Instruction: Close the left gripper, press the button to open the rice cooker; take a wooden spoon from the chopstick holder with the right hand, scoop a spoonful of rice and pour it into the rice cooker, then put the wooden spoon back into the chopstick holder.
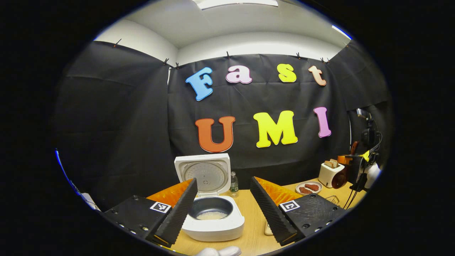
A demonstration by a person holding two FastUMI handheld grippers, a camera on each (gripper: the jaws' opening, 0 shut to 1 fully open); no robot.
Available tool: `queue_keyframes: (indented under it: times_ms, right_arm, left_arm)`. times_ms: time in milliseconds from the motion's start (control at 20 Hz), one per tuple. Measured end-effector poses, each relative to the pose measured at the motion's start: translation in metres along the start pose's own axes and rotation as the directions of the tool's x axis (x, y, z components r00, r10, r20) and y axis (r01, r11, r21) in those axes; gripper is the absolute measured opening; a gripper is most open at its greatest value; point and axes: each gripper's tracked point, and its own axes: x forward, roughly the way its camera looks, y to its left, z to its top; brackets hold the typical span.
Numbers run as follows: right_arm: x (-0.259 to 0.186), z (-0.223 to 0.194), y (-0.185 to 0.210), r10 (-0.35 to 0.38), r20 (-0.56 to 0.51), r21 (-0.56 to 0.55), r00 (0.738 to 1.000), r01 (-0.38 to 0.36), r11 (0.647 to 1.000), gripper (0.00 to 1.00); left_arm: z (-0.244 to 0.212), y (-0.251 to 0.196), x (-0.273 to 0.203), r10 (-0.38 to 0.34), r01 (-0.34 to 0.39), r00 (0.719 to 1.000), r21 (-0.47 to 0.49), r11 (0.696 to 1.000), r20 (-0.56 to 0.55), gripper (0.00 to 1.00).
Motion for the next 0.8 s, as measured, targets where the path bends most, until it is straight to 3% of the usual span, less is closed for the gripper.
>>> queue_keyframes:
  times_ms: [350, 800]
  right_arm:
    - [-0.001, -0.048, 0.082, 0.085, -0.038, -0.017, 0.996, -0.085, 0.996, 0.24]
    - [0.016, -0.143, 0.095, 0.051, -0.136, -0.032, 0.989, -0.056, 0.998, 0.25]
  left_arm:
    - [-0.007, 0.018, -0.008, 0.019, -0.019, 1.0, -0.004, 1.0, -0.001, 0.95]
    - [-0.007, 0.03, -0.011, 0.025, -0.025, 1.0, -0.014, 1.0, -0.007, 0.95]
